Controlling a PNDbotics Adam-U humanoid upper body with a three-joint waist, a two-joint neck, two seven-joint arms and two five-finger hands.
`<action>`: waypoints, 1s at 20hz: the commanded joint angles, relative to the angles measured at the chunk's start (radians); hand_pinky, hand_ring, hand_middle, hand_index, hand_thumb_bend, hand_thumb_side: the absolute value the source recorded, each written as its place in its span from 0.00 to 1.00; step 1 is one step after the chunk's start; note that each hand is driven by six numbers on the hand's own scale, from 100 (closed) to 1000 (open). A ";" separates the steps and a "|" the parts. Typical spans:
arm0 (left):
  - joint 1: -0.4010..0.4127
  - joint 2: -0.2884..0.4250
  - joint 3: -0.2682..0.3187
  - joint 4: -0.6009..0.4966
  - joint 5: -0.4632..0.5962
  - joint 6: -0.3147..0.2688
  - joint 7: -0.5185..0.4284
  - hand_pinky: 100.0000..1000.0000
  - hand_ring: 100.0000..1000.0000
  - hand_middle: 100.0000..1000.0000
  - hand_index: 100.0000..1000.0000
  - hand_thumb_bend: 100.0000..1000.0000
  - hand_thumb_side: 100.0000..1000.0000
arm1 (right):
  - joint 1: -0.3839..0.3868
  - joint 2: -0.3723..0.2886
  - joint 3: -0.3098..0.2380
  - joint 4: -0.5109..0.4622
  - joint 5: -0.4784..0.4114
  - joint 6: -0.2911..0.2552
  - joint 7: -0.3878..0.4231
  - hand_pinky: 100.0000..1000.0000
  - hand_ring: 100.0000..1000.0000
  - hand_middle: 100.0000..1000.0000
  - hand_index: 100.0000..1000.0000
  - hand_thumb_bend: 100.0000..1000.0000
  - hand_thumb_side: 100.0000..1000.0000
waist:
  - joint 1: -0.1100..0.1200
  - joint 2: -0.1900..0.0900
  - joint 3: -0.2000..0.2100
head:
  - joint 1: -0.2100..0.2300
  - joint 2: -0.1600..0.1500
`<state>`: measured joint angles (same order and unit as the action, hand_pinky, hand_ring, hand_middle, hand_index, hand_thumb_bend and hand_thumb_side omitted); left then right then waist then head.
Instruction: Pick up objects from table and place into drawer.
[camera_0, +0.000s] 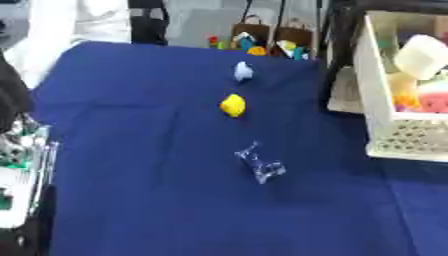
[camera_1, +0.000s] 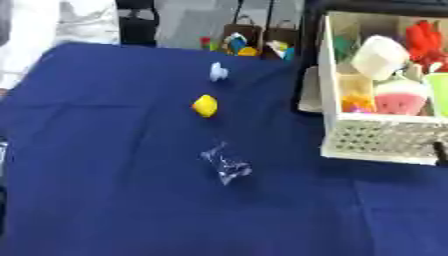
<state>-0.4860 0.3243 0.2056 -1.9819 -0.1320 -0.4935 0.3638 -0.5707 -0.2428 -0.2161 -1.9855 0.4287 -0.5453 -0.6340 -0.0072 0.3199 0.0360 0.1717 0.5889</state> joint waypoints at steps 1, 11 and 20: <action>-0.023 0.067 -0.006 -0.018 0.002 0.023 -0.025 0.50 0.71 0.71 0.83 0.36 0.94 | -0.007 -0.017 -0.002 -0.014 -0.001 -0.010 -0.011 0.69 0.74 0.67 0.78 0.00 1.00 | 0.003 -0.023 -0.002 | 0.002 0.013; -0.083 0.242 -0.042 -0.018 -0.103 0.201 -0.134 0.50 0.72 0.69 0.85 0.31 0.90 | 0.002 -0.017 0.003 -0.014 -0.007 -0.007 -0.006 0.69 0.74 0.67 0.78 0.00 1.00 | 0.007 -0.035 -0.009 | -0.024 0.014; -0.094 0.473 -0.166 -0.018 -0.263 0.416 -0.453 0.54 0.74 0.74 0.91 0.32 0.89 | 0.009 -0.019 0.013 -0.014 -0.016 -0.007 0.006 0.69 0.74 0.67 0.78 0.00 1.00 | 0.019 -0.047 -0.026 | -0.012 0.015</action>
<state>-0.5651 0.7359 0.0486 -1.9826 -0.3753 -0.0918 -0.0519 -0.5534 -0.2428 -0.2070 -1.9855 0.4234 -0.5443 -0.6242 0.0100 0.2956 0.0112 0.1557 0.5973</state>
